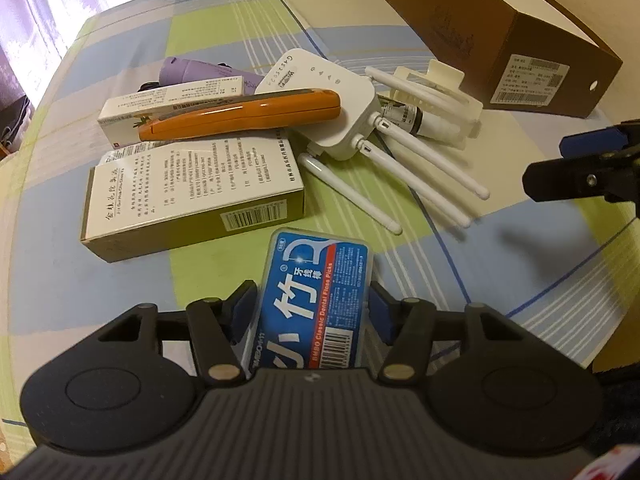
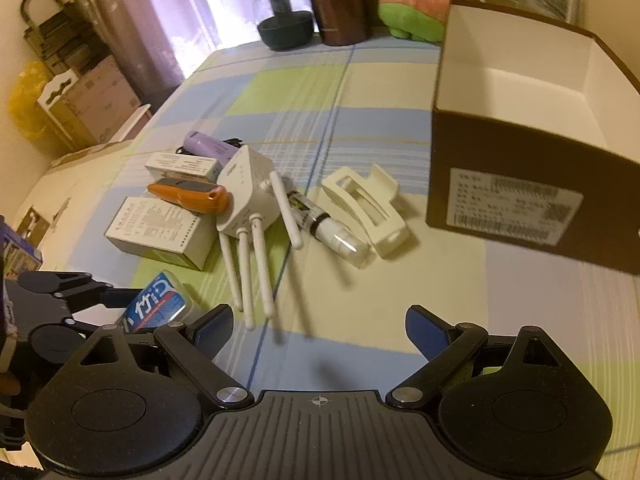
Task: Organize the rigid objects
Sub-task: 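Grasp the blue floss pack with the left tool and lift it, then grasp the orange utility knife with the right tool while the left tool holds the floss pack, then carry the floss pack and knife over the brown box with both tools, then lower both items into the box and open both tools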
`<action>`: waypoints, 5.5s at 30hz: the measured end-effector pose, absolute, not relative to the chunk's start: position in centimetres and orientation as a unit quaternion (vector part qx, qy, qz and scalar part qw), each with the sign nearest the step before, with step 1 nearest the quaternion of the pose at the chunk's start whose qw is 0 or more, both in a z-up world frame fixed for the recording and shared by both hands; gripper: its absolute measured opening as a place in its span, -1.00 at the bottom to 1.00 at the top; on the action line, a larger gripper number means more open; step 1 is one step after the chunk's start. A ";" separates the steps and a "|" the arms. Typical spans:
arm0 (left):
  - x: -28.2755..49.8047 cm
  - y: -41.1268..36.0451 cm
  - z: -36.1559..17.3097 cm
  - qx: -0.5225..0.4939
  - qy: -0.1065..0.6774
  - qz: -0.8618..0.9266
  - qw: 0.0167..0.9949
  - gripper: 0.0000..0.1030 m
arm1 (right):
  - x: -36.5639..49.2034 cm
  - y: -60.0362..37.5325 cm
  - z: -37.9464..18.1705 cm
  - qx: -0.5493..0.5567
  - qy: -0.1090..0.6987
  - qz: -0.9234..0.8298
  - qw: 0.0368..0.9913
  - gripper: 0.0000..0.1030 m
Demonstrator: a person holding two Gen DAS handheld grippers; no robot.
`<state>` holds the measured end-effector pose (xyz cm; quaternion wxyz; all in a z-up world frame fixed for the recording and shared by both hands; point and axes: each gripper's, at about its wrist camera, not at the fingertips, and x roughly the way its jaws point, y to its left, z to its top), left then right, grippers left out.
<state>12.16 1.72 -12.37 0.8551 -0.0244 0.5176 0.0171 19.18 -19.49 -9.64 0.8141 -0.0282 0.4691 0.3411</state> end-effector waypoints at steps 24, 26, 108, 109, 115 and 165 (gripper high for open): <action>8.5 10.1 -9.6 -0.157 0.484 0.263 0.820 0.04 | 24.0 -6.4 -8.7 -0.129 0.364 0.577 0.720 0.25; 8.4 10.7 -9.6 -0.166 0.485 0.275 0.814 0.04 | 24.5 -5.2 -9.3 -0.143 0.367 0.590 0.705 0.22; 37.2 -14.7 -0.6 -0.037 0.439 -0.062 0.895 0.04 | 37.7 -34.1 -3.0 0.021 0.370 0.242 0.897 -0.37; 37.8 -15.1 -1.0 -0.037 0.445 -0.061 0.893 0.04 | 38.1 -34.4 -3.2 0.020 0.373 0.240 0.896 -0.36; 40.2 -16.2 -3.5 -0.033 0.477 -0.057 0.876 0.04 | 40.1 -34.8 -5.8 -0.010 0.405 0.232 0.884 -0.36; 37.1 -16.1 -1.2 -0.038 0.457 -0.116 0.881 0.28 | 37.4 -35.1 -4.3 0.000 0.406 0.254 0.878 -0.05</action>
